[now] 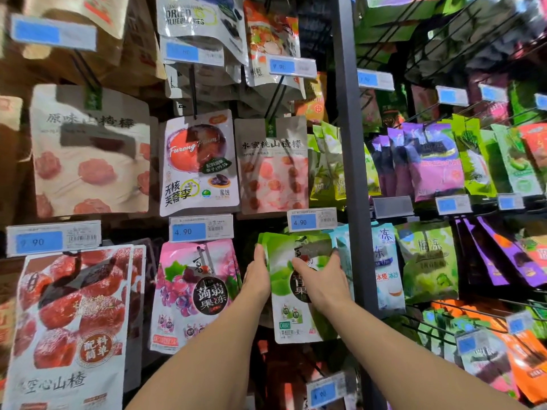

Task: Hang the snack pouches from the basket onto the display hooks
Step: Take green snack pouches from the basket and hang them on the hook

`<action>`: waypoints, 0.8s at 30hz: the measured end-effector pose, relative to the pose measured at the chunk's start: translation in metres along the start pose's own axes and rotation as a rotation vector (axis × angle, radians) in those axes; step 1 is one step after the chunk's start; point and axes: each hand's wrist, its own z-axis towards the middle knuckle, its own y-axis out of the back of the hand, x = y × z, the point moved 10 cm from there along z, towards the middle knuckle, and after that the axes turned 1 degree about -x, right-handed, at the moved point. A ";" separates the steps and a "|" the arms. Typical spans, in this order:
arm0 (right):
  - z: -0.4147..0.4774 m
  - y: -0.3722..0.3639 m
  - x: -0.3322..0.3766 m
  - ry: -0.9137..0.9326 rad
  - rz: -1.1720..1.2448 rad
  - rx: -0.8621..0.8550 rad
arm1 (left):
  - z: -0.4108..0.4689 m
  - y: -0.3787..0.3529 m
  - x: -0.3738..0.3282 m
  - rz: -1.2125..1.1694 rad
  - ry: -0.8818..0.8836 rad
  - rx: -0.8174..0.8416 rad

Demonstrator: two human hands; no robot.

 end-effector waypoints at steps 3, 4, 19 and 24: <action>0.003 -0.003 -0.002 0.005 -0.008 0.011 | -0.028 0.001 -0.012 -0.029 -0.047 0.040; 0.003 -0.004 -0.001 0.011 -0.008 0.008 | -0.030 0.001 -0.011 -0.027 -0.049 0.043; 0.005 0.001 -0.005 0.068 0.022 -0.074 | -0.006 -0.013 0.016 -0.128 -0.015 0.098; 0.011 0.002 -0.008 0.082 0.043 -0.081 | 0.011 -0.016 0.027 -0.104 -0.023 0.046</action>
